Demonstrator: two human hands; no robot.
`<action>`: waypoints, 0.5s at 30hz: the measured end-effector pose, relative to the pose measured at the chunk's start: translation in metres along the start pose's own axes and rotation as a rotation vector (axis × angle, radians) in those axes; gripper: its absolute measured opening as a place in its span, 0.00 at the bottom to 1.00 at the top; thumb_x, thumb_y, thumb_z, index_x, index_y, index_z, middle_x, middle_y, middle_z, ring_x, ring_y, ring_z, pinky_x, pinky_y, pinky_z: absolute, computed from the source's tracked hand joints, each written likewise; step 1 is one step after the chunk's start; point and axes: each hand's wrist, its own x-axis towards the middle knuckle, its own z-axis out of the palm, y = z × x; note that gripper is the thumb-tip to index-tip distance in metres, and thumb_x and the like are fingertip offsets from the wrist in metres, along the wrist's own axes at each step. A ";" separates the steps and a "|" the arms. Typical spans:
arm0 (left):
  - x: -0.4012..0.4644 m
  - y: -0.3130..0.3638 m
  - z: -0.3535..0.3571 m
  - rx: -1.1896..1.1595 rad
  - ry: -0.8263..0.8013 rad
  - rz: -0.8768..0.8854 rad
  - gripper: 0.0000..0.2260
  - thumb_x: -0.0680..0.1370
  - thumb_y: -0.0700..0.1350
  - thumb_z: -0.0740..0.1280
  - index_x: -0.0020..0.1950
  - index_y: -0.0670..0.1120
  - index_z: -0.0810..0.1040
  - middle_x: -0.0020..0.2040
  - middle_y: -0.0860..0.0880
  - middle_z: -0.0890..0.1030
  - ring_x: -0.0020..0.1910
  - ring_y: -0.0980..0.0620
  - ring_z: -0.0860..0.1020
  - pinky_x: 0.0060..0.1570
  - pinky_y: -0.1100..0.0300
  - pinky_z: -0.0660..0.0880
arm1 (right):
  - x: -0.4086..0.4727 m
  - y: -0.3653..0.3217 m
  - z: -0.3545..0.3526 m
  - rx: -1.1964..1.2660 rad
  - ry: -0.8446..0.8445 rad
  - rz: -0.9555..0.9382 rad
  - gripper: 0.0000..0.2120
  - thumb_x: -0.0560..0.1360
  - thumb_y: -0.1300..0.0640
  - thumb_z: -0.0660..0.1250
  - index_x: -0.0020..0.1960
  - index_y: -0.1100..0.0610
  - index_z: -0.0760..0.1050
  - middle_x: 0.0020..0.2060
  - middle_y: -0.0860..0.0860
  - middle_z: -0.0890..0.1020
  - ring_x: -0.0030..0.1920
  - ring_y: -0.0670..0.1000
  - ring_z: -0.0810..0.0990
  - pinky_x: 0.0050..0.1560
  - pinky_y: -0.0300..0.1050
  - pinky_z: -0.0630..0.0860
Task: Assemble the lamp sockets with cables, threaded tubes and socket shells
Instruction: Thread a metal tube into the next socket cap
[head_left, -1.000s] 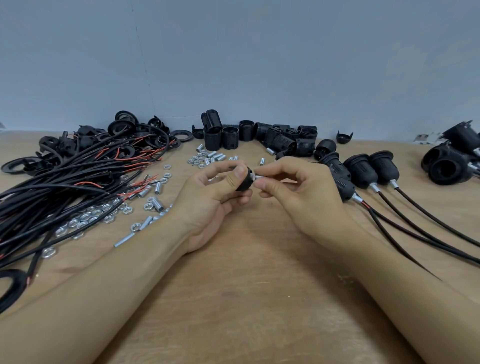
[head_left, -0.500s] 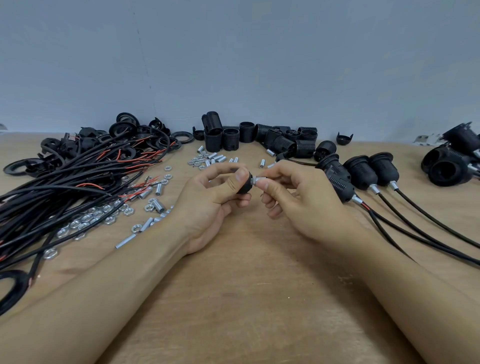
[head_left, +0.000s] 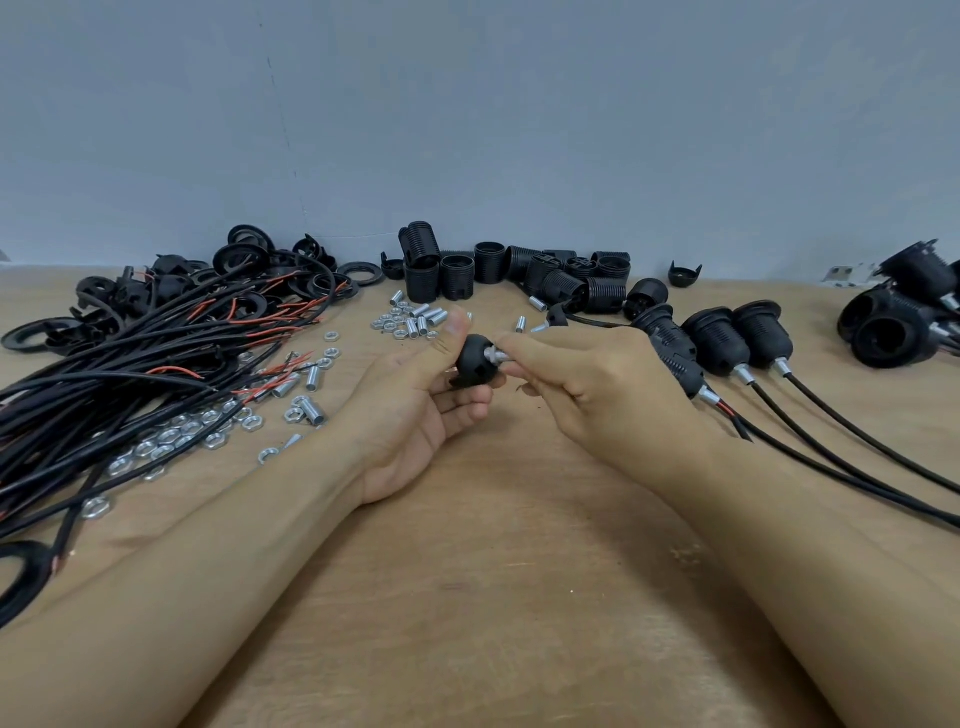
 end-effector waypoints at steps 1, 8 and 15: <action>0.000 0.001 0.000 -0.005 -0.004 -0.001 0.16 0.70 0.57 0.70 0.41 0.44 0.86 0.40 0.43 0.83 0.31 0.55 0.79 0.34 0.64 0.78 | 0.000 0.000 0.000 0.000 -0.011 0.013 0.08 0.78 0.63 0.65 0.49 0.66 0.81 0.34 0.57 0.82 0.31 0.58 0.79 0.30 0.53 0.77; -0.002 -0.004 -0.003 -0.006 -0.049 0.123 0.15 0.69 0.45 0.72 0.54 0.43 0.82 0.45 0.44 0.84 0.41 0.47 0.83 0.44 0.59 0.80 | -0.005 -0.002 -0.001 0.291 -0.137 0.391 0.20 0.83 0.51 0.59 0.36 0.59 0.75 0.25 0.51 0.78 0.26 0.48 0.78 0.32 0.44 0.76; -0.001 -0.005 0.001 -0.025 0.043 0.168 0.17 0.67 0.42 0.73 0.55 0.41 0.81 0.45 0.43 0.83 0.41 0.46 0.83 0.45 0.57 0.81 | 0.000 -0.008 0.005 0.620 -0.069 0.823 0.31 0.78 0.33 0.53 0.38 0.58 0.77 0.26 0.54 0.79 0.23 0.51 0.77 0.22 0.42 0.72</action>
